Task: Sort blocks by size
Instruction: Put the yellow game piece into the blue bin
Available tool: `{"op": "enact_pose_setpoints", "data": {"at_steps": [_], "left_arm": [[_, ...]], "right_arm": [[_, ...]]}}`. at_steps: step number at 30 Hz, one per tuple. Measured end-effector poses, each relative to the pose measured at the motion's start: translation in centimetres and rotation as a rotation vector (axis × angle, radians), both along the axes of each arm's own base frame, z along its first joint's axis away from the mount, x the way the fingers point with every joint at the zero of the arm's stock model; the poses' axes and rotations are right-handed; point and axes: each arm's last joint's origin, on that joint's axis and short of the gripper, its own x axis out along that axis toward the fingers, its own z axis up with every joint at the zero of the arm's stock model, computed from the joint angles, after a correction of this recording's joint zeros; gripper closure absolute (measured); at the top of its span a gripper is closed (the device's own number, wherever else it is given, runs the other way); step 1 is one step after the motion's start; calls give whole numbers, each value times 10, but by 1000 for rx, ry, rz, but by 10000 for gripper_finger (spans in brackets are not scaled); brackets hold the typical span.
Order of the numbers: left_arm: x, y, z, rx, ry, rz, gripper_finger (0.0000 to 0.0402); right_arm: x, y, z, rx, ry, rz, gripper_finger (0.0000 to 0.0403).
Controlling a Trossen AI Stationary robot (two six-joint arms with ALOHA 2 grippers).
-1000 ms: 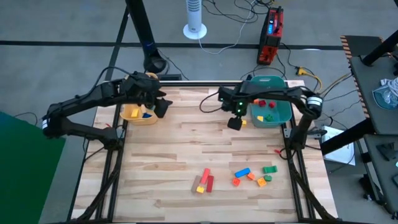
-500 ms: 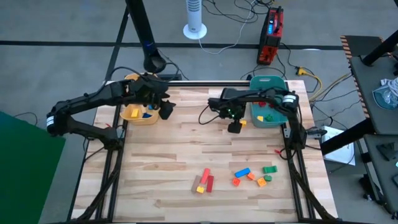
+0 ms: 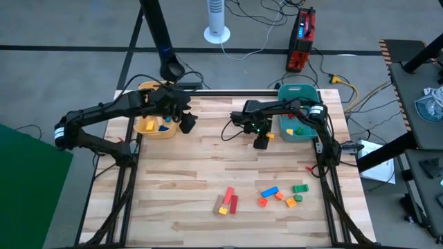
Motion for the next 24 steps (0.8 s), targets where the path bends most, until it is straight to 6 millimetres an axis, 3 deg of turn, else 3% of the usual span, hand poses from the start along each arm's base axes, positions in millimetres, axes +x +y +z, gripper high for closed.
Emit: {"op": "enact_pose_setpoints", "data": {"at_steps": [14, 17, 24], "left_arm": [[1, 0, 3, 10, -29, 1, 150], [1, 1, 3, 12, -36, 1, 150], [1, 1, 3, 15, -33, -3, 150]], "right_arm": [[0, 0, 4, 18, -11, 18, 368], [1, 0, 18, 11, -28, -5, 391], [5, 4, 70, 25, -185, -120, 391]]}}
